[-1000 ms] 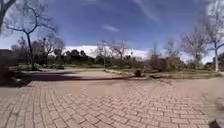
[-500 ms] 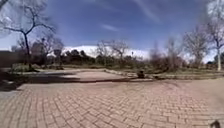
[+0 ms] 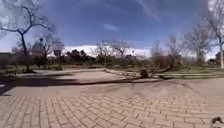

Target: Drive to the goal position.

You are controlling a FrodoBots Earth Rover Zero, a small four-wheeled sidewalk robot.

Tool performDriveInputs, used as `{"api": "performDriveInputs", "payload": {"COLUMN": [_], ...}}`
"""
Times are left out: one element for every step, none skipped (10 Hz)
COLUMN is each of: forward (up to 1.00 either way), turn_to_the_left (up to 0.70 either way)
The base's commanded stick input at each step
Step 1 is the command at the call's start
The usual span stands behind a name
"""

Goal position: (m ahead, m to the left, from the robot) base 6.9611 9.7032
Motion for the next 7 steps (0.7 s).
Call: {"api": "performDriveInputs", "payload": {"forward": [1.00, 1.00, 1.00, 0.00, 0.00, 0.00, 0.00], "turn_to_the_left": [0.00, 0.00, 0.00, 0.00, 0.00, 0.00, 0.00]}}
